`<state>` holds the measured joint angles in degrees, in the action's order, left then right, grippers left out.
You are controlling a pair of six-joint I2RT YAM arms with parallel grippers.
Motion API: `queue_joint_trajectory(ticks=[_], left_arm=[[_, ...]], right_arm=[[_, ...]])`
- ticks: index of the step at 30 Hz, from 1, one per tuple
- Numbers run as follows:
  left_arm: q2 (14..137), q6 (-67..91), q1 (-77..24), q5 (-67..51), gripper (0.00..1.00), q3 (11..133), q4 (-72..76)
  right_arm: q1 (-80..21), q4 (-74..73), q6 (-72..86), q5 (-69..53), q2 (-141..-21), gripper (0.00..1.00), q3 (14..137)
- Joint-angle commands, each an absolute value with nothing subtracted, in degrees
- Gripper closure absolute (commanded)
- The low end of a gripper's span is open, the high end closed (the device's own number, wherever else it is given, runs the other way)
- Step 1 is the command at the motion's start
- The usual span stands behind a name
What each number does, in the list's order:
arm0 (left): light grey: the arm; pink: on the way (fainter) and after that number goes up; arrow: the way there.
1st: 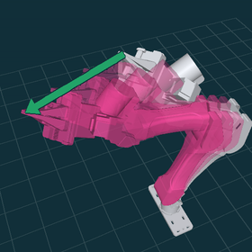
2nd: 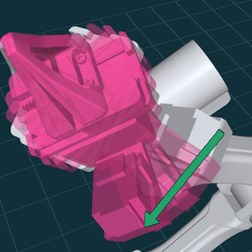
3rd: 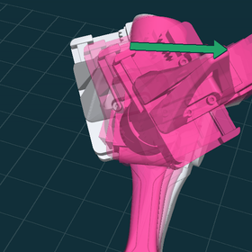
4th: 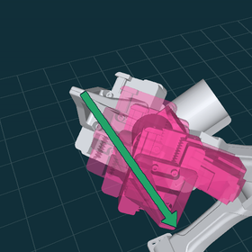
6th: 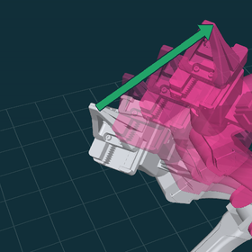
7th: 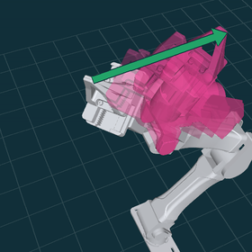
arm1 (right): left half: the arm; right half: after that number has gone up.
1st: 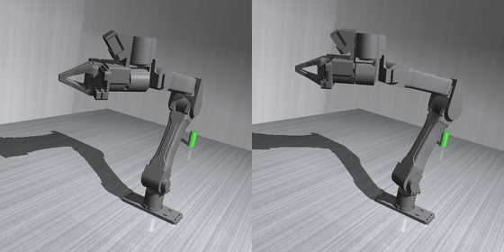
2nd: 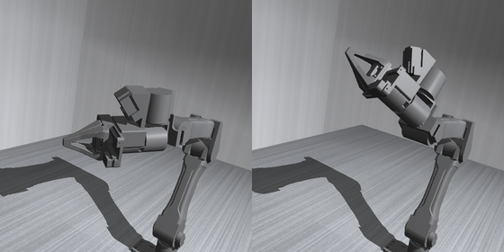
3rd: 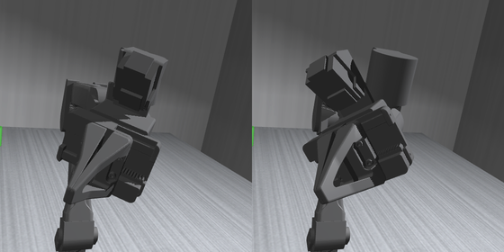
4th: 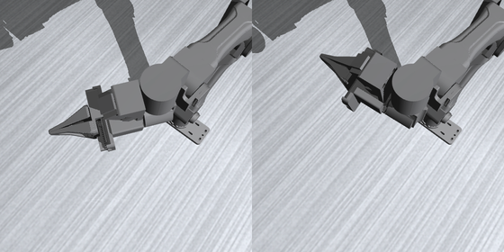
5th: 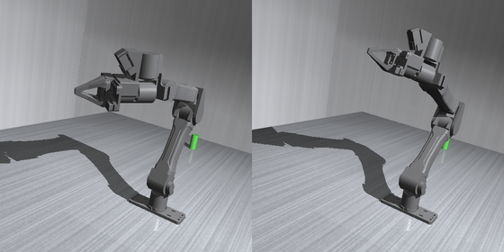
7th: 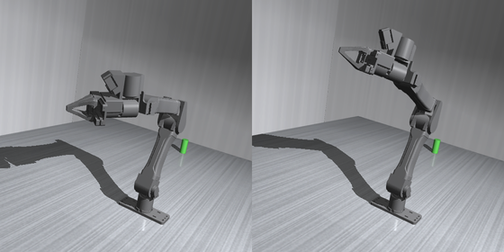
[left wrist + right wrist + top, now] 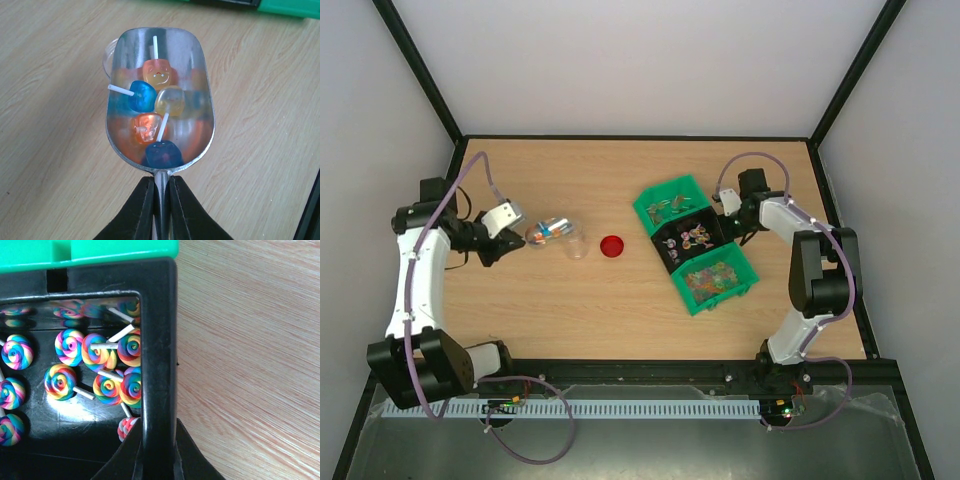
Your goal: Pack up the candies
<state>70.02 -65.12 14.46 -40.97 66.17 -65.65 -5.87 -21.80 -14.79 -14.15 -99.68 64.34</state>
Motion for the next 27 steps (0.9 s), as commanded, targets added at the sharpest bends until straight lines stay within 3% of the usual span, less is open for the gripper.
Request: queue_joint_trajectory(ticks=[1,27], left_arm=[[68.4,-70.2,14.8,-40.0,0.98,66.7,-69.6],[73.8,-59.5,7.7,-27.4,0.98,72.4,-65.0]], right_arm=[[-6.3,-22.0,-11.4,-15.6,-97.7,0.99,66.1],[-6.9,-20.5,-9.4,-16.3,-97.6,0.99,66.0]])
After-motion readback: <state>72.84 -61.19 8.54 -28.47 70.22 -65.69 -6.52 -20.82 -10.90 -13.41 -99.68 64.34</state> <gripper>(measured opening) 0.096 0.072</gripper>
